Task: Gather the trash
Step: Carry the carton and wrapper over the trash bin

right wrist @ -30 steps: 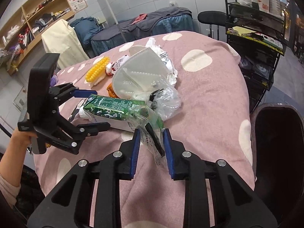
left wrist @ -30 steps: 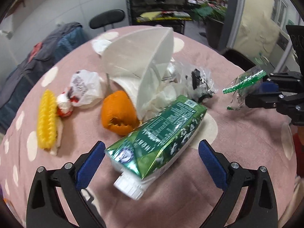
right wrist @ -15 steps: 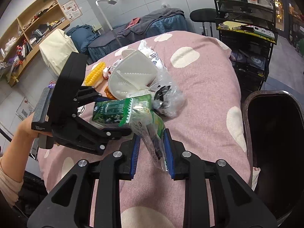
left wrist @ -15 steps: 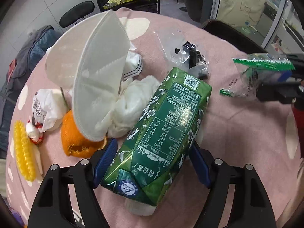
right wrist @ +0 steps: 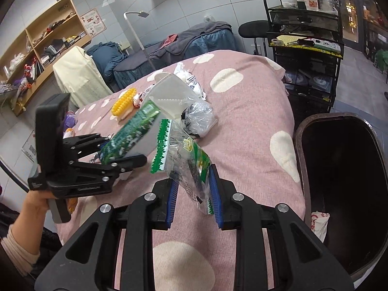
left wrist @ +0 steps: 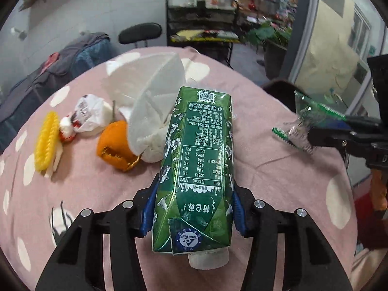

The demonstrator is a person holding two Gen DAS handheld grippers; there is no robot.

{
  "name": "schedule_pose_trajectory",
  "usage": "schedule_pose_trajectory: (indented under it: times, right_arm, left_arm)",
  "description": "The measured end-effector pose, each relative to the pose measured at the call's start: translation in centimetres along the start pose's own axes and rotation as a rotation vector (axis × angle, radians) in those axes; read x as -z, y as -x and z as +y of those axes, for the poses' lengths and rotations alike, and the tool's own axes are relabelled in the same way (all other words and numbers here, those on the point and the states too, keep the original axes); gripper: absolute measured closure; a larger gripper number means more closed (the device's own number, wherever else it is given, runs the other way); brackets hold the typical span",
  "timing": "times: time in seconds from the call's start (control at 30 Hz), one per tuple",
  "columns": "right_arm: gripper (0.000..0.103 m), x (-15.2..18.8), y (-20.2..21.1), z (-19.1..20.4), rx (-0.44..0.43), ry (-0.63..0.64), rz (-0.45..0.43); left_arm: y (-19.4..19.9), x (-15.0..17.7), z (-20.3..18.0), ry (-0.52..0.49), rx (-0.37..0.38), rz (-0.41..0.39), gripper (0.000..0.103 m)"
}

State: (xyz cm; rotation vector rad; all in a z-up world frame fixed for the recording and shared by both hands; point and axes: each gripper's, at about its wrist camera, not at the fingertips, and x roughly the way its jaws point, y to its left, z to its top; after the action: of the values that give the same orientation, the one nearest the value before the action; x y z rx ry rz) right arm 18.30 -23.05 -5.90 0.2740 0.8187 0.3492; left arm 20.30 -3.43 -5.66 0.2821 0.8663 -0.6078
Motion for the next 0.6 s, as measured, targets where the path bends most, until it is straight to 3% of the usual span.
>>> schedule_pose_trajectory:
  times: [0.37, 0.6]
  right_arm:
    - [0.078, 0.1, 3.0, -1.6, 0.042, 0.0, -0.097]
    - [0.078, 0.2, 5.9, -5.4, 0.116, -0.063, -0.172]
  left_arm:
    - [4.1, 0.4, -3.1, 0.146, 0.006, -0.214, 0.053]
    - [5.2, -0.9, -6.9, 0.108, 0.007, -0.303, 0.053]
